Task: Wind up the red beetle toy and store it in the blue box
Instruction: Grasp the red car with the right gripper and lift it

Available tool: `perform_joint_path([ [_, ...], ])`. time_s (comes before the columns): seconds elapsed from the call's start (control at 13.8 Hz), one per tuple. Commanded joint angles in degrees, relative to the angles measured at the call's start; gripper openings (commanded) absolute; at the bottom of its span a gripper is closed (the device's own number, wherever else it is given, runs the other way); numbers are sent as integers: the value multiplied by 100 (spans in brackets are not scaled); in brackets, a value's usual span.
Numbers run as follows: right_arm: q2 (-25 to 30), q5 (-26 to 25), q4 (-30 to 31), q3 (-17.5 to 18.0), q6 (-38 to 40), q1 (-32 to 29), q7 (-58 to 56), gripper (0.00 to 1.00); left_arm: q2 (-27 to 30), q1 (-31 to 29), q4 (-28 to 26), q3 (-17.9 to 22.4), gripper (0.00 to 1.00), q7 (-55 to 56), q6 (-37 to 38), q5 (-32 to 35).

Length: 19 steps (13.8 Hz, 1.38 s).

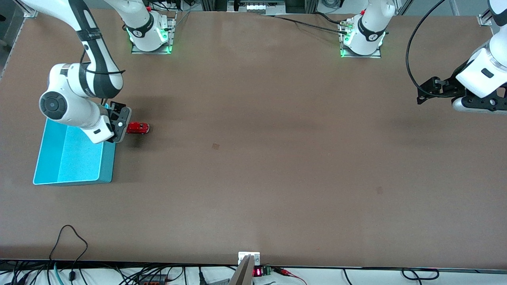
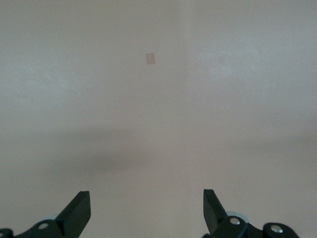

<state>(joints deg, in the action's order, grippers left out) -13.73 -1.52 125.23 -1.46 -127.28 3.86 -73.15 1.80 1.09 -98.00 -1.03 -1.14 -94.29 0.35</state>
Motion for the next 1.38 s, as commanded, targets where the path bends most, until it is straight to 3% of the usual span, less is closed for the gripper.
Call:
perform_joint_path([
  [0.0, 46, -24, 423, 137, -613, -96, -226, 100, -22, 40, 79, 24, 100, 61, 86, -87],
  [0.65, -358, -33, 573, 198, -1360, -201, -1218, 100, -22, 40, 79, 33, 100, 61, 113, -114],
  [1.3, -455, -33, 1030, 207, -1739, -245, -1281, 100, -22, 40, 105, 33, 100, 52, 113, -114],
])
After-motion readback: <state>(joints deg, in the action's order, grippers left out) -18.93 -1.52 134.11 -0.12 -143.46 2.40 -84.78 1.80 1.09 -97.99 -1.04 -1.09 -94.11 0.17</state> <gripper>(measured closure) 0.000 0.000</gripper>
